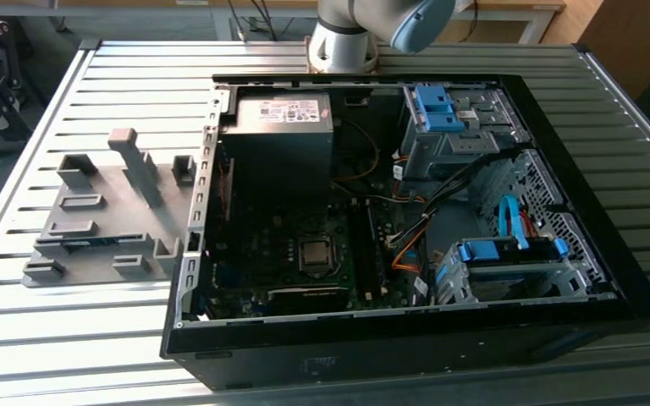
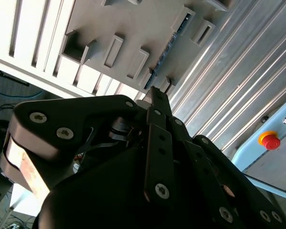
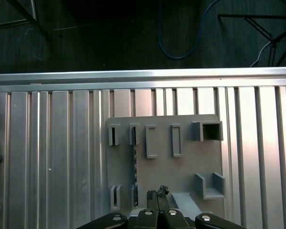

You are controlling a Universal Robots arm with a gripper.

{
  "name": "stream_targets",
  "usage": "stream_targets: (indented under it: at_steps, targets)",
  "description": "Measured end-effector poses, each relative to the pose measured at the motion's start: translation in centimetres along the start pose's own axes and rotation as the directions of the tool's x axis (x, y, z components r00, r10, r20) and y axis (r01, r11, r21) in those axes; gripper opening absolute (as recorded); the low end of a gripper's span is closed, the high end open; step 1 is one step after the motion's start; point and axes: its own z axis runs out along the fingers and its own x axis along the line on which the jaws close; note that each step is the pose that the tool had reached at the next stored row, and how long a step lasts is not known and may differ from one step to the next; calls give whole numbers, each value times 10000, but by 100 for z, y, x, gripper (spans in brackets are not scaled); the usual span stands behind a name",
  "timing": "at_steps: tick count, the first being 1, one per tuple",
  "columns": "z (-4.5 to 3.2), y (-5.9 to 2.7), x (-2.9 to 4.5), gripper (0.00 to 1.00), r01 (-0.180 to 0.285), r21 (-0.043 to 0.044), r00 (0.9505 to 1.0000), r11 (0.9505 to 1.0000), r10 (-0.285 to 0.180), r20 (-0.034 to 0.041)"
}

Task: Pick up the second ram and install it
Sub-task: 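Pick up the second ram and move it above second insertion slot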

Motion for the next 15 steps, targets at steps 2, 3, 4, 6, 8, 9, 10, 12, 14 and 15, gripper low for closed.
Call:
stream_targets:
  at_steps: [2, 3, 4, 6, 8, 9, 10, 12, 14, 15]
  targets:
    - [4, 0, 0, 11, 0, 0, 10000, 10000, 0, -1]
    - [7, 0, 0, 11, 0, 0, 10000, 10000, 0, 0]
    - [10, -1, 0, 11, 0, 0, 10000, 10000, 0, 0]
    - [14, -1, 0, 11, 0, -1, 10000, 10000, 0, -1]
    - [18, -1, 0, 11, 0, -1, 10000, 10000, 0, -1]
    - [20, -1, 0, 11, 0, -1, 10000, 10000, 0, -1]
    - [23, -1, 0, 11, 0, 0, 10000, 10000, 0, 0]
    - [29, -1, 0, 11, 0, 0, 10000, 10000, 0, 0]
    - [34, -1, 1, 11, 7, -1, 10000, 10000, -7, -1]
    - [37, -1, 1, 11, 17, -1, 10000, 10000, -17, -1]
